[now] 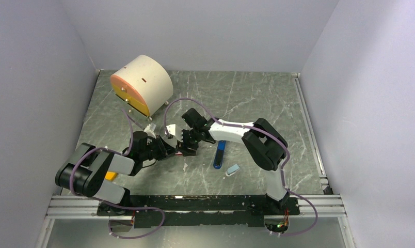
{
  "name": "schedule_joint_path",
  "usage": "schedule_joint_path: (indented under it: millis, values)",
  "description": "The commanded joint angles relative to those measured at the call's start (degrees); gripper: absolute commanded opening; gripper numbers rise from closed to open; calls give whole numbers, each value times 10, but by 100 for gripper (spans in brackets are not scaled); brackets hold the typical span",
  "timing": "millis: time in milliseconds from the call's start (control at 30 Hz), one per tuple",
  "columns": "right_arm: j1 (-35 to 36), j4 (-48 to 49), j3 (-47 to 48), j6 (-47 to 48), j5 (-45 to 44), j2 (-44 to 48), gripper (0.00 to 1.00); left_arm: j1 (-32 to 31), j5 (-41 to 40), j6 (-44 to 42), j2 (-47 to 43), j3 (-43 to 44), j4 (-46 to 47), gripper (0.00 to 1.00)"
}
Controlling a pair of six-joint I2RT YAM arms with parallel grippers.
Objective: Load the staples into the stapler
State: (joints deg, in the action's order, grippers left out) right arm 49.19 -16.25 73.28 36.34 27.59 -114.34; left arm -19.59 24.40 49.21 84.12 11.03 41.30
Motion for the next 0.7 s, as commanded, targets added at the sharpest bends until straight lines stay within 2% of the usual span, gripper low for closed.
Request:
schedule_joint_path:
  millis: [0,167,267,533,667]
  values:
    - [-35,-62,-4,32,-4,29,64,6,-11,-34,-22,16,-33,16]
    - [-46,-129,13,79,0,20,64,12,-7,-44,-28,26,-51,16]
    - [-46,-150,21,92,18,9,63,14,-4,-46,-29,25,-52,21]
    - [-45,-135,17,108,54,4,63,15,20,-42,-20,19,-38,26]
    - [-45,-133,26,111,39,-7,61,15,29,-37,-8,19,-24,26]
